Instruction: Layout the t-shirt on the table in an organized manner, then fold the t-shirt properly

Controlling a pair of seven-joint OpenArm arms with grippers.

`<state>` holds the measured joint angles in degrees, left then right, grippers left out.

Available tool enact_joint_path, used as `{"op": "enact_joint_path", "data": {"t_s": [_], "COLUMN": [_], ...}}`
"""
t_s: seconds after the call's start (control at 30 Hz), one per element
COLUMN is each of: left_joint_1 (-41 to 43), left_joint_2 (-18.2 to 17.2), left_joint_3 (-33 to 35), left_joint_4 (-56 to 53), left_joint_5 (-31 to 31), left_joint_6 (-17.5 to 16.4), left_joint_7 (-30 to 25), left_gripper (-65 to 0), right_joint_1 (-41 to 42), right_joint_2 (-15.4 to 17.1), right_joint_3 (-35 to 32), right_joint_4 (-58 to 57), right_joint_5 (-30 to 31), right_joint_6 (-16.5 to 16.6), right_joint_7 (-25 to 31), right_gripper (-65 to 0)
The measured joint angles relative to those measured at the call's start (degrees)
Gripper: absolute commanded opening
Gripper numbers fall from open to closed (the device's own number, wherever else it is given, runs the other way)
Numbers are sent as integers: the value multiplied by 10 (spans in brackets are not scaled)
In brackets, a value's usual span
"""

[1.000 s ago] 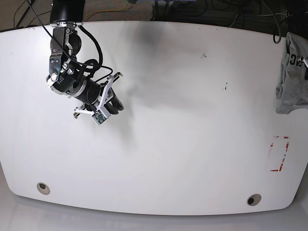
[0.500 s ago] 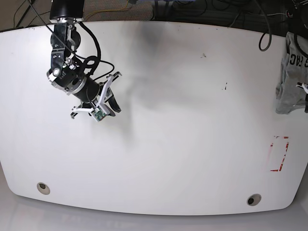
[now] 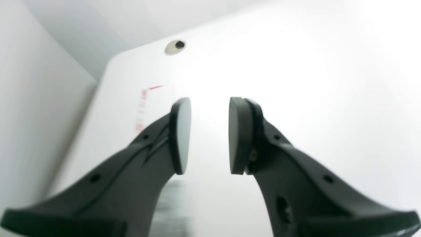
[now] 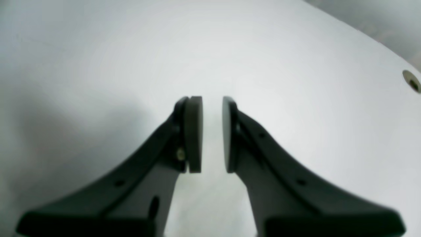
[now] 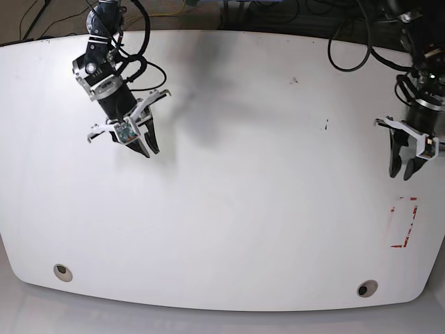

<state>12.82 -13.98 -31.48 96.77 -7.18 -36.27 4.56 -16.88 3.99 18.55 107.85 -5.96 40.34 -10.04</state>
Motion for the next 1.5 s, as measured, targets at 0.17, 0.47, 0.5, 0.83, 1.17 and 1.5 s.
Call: {"op": "enact_joint_path", "data": {"t_s": [0.17, 0.47, 0.5, 0.83, 1.17, 1.5], "left_joint_1": [46, 190, 209, 397, 504, 507], "left_joint_2": [41, 89, 93, 105, 112, 99], "left_joint_3": [16, 51, 58, 93, 93, 119], "left_joint_4": [2, 47, 53, 88, 85, -61], "left_joint_5": [13, 23, 22, 19, 15, 12], "left_joint_6": [13, 22, 19, 19, 19, 24], "left_joint_7": [-36, -39, -40, -45, -49, -56], "left_gripper": [-472, -472, -472, -474, -474, -474], "right_joint_1": [-58, -157, -171, -313, -431, -495], "right_joint_2": [5, -1, -1, 0, -17, -15], "right_joint_3": [29, 81, 83, 84, 83, 38], "right_joint_4": [0, -2, -2, -2, -8, -81], "right_joint_5": [16, 67, 76, 147, 196, 194], "right_joint_6": [-12, -7, -11, -9, -9, -9], "right_joint_7": [29, 66, 66, 68, 70, 72], "right_gripper": [-556, -556, -556, -556, -556, -556]}}
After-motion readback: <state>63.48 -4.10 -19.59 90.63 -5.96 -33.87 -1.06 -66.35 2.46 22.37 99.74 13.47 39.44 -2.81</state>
